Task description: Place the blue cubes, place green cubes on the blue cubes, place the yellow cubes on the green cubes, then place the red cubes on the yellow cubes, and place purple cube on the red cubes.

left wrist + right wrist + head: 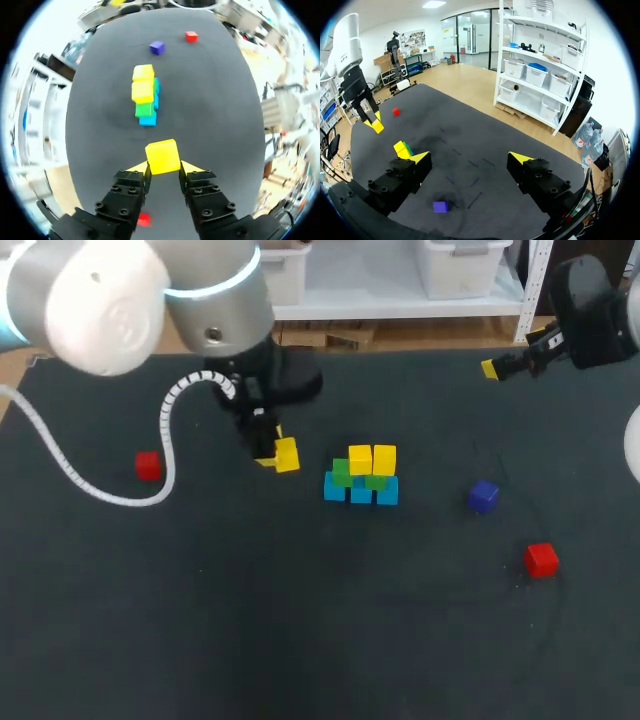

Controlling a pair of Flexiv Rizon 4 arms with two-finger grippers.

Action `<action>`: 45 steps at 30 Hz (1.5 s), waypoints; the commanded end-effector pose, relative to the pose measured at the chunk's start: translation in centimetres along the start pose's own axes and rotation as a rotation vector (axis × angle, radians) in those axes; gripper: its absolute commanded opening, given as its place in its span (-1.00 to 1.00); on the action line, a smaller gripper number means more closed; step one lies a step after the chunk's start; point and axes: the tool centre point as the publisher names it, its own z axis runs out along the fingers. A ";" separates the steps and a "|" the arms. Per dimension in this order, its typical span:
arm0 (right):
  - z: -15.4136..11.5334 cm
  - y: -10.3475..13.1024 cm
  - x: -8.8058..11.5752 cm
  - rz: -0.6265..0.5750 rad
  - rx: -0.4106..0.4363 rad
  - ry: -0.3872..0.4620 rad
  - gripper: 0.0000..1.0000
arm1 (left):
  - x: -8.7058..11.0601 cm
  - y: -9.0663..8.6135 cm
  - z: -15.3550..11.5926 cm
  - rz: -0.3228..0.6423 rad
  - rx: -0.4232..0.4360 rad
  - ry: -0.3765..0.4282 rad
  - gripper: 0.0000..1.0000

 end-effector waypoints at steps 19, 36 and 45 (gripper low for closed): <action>0.0 0.1 0.0 0.000 0.003 0.001 1.00 | -4.3 3.4 2.5 0.193 0.169 0.022 -1.00; 0.0 0.1 0.0 0.000 0.003 0.001 1.00 | -4.9 3.6 4.1 0.084 0.121 0.005 -1.00; 0.0 0.1 0.0 0.000 0.003 0.001 1.00 | -4.7 4.0 4.3 0.066 0.083 0.020 -1.00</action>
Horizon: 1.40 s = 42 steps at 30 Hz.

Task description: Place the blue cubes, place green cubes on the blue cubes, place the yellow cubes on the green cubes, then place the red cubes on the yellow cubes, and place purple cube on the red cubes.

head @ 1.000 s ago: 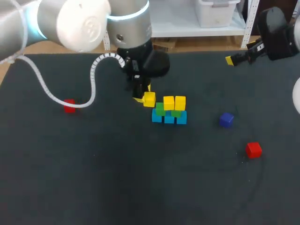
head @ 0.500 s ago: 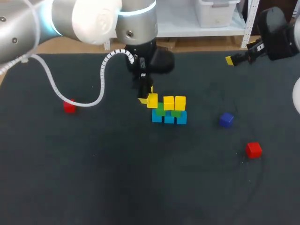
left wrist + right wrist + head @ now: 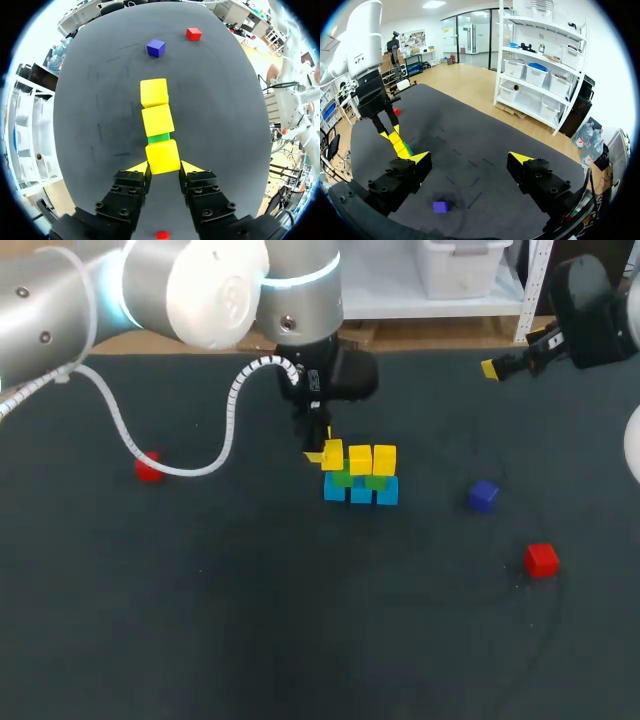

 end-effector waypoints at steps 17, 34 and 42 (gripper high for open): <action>0.0 0.1 0.0 0.000 0.003 0.001 1.00 | -0.2 0.1 0.4 0.018 -0.046 0.009 -1.00; 0.0 0.1 0.0 0.000 0.003 0.001 1.00 | -0.4 0.2 0.9 0.029 -0.067 0.010 -1.00; 0.0 0.1 0.0 0.000 0.003 0.001 1.00 | -0.4 0.1 1.0 0.034 -0.068 0.013 -1.00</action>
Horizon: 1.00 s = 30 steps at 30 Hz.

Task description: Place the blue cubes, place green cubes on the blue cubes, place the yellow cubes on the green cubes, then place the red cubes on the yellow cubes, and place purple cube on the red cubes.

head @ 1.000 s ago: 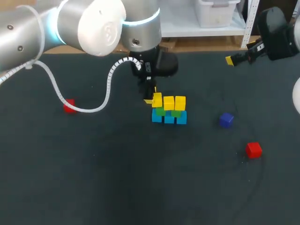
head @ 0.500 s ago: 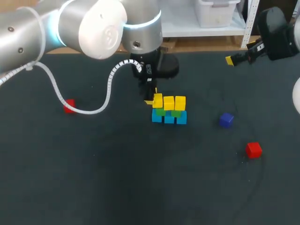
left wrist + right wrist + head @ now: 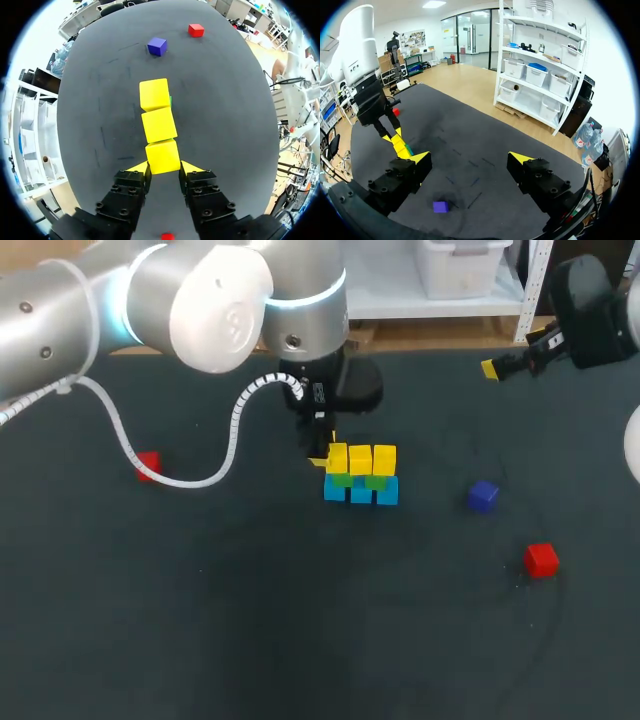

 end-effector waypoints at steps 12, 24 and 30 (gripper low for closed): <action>0.0 0.1 0.0 0.000 0.003 0.001 1.00 | -0.1 -0.2 0.1 -0.001 0.000 -0.009 -1.00; 0.0 0.1 0.0 0.000 0.003 0.001 1.00 | 0.0 -0.3 0.1 -0.004 0.009 -0.007 0.37; 0.0 0.1 0.0 0.000 0.003 0.001 1.00 | 0.0 -0.3 0.2 -0.007 0.009 -0.006 0.98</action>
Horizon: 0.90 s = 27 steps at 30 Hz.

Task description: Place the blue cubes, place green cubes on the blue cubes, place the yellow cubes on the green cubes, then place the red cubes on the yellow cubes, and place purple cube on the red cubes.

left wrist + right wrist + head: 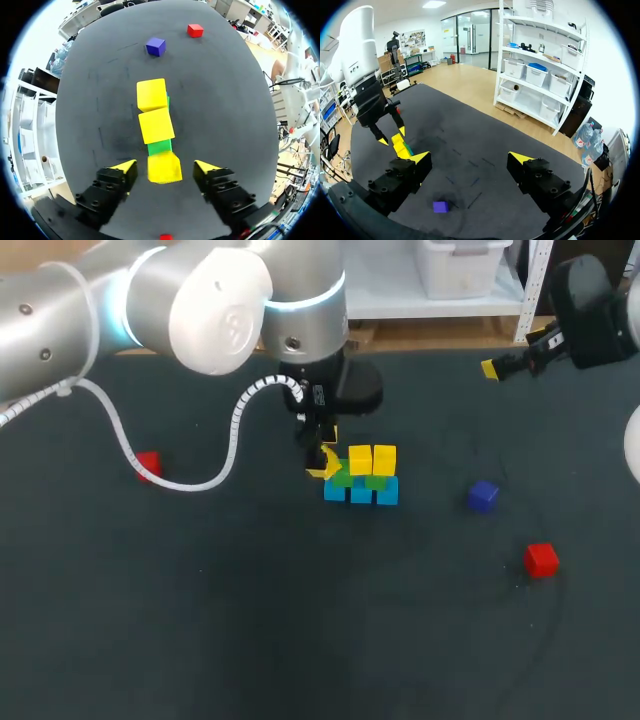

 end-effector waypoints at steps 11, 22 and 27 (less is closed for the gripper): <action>0.0 0.1 0.0 0.000 0.003 0.001 1.00 | 1.7 -0.6 -0.4 -0.060 0.000 0.049 0.74; 0.0 0.1 0.0 0.000 0.003 0.001 1.00 | 6.1 -4.4 -1.6 -0.508 -0.002 0.017 1.00; 0.0 0.1 0.0 0.000 0.003 0.001 1.00 | 6.3 -6.8 -1.1 -0.528 0.002 0.002 1.00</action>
